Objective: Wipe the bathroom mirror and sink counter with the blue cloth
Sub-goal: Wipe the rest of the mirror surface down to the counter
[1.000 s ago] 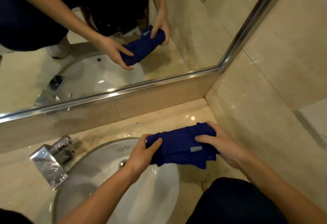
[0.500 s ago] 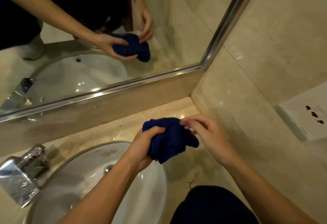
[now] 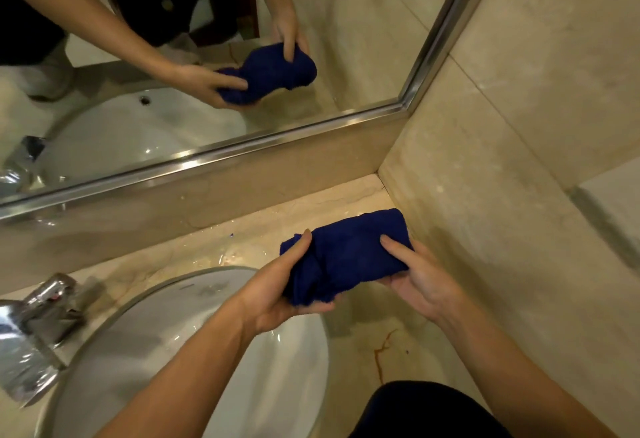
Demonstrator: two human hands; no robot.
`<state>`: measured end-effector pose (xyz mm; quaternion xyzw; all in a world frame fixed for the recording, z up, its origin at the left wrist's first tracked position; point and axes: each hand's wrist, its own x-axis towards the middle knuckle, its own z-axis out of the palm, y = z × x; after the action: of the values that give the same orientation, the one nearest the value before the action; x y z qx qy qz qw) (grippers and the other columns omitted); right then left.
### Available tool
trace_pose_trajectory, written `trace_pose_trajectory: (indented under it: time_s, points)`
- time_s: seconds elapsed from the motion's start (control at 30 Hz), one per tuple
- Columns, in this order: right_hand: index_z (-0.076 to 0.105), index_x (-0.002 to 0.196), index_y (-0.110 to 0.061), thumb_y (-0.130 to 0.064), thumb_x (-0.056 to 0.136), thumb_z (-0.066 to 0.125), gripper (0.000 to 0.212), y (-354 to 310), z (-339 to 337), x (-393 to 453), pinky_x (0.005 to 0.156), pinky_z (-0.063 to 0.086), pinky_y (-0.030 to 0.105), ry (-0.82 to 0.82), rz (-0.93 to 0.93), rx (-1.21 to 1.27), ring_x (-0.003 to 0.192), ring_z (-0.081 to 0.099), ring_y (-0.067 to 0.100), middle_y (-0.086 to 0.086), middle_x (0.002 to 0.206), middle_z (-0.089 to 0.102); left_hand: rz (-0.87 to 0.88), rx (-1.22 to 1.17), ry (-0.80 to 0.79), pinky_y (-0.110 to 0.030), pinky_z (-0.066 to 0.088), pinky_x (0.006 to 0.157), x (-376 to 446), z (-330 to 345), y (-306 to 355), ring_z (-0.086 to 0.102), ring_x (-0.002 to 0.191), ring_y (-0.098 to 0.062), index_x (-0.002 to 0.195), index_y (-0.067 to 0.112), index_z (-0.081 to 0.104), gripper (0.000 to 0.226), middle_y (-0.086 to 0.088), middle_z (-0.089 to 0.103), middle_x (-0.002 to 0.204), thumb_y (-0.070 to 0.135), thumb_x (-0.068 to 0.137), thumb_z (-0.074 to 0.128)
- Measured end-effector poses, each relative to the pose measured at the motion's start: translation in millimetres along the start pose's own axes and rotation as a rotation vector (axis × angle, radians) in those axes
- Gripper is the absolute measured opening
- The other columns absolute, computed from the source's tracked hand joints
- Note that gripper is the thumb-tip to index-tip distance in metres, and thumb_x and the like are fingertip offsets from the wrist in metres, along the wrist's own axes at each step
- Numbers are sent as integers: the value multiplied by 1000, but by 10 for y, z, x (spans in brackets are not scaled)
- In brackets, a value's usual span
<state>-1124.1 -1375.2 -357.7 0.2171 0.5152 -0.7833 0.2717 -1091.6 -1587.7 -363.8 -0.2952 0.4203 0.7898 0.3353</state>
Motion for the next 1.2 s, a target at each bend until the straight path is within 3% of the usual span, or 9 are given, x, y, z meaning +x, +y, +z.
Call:
trace_pose_trajectory:
  time_s: [0.17, 0.3, 0.43, 0.57, 0.67, 0.73, 0.93, 1.07, 1.2]
  points:
    - [56, 126, -5, -1, 96, 53, 31, -155, -116, 221, 73, 59, 31, 88, -22, -148, 107, 67, 22, 10, 120, 69, 237, 17, 170, -32, 61, 66, 298, 64, -39, 73, 95, -30, 118, 8, 64, 28, -11, 76, 106, 22, 94, 65]
    - [54, 126, -8, -2, 94, 57, 32, -244, -141, 622, 64, 56, 28, 195, -98, -298, 101, 68, 21, 10, 117, 68, 319, 3, 233, -42, 61, 82, 604, 85, 2, 72, 100, -26, 118, 9, 64, 24, -11, 74, 110, 15, 95, 64]
    - [57, 104, -16, -5, 92, 62, 17, -298, -102, 1057, 55, 53, 24, 298, -186, -455, 84, 68, 15, 5, 102, 69, 345, 12, 340, -49, 56, 93, 947, 80, 103, 69, 104, -29, 119, 10, 61, 24, -11, 71, 111, 7, 95, 60]
    - [53, 123, -12, -9, 91, 64, 34, -263, -189, 1445, 83, 56, 39, 417, -261, -658, 96, 64, 20, 4, 114, 63, 261, 95, 412, -46, 57, 87, 1245, 76, 249, 64, 101, -33, 125, 0, 51, 27, -16, 64, 114, 2, 98, 48]
    - [40, 140, -11, -12, 93, 62, 52, -213, -264, 1615, 94, 51, 38, 493, -325, -784, 112, 57, 21, 3, 128, 54, 240, 161, 410, -29, 54, 56, 1411, 54, 281, 62, 81, -25, 125, -3, 51, 25, -16, 62, 108, 8, 103, 43]
    - [40, 140, -13, -13, 94, 61, 50, -141, -292, 1688, 99, 48, 41, 531, -408, -878, 120, 54, 23, 5, 135, 53, 276, 114, 405, -24, 53, 49, 1511, 51, 263, 62, 83, -22, 129, 4, 50, 27, -13, 63, 114, 13, 106, 40]
    - [44, 140, -11, -22, 96, 58, 47, 30, -303, 1837, 104, 40, 38, 615, -506, -1258, 125, 48, 29, 11, 137, 49, 387, 42, 426, -38, 54, 95, 1702, -26, 140, 62, 112, -24, 138, 12, 48, 34, -6, 61, 124, 16, 103, 48]
    - [39, 143, -13, -34, 100, 48, 49, 126, -304, 1865, 98, 42, 43, 648, -425, -1502, 123, 45, 34, 13, 136, 41, 353, 274, 433, -48, 55, 94, 1663, -167, 205, 64, 110, -29, 140, 13, 47, 43, -9, 62, 126, 18, 98, 56]
    - [29, 149, -14, -38, 100, 45, 57, 164, -282, 1811, 102, 38, 44, 672, -376, -1583, 127, 38, 35, 15, 141, 35, 401, 702, 678, -44, 50, 97, 1507, -147, 259, 59, 112, -30, 134, 8, 51, 42, -11, 60, 125, 21, 95, 58]
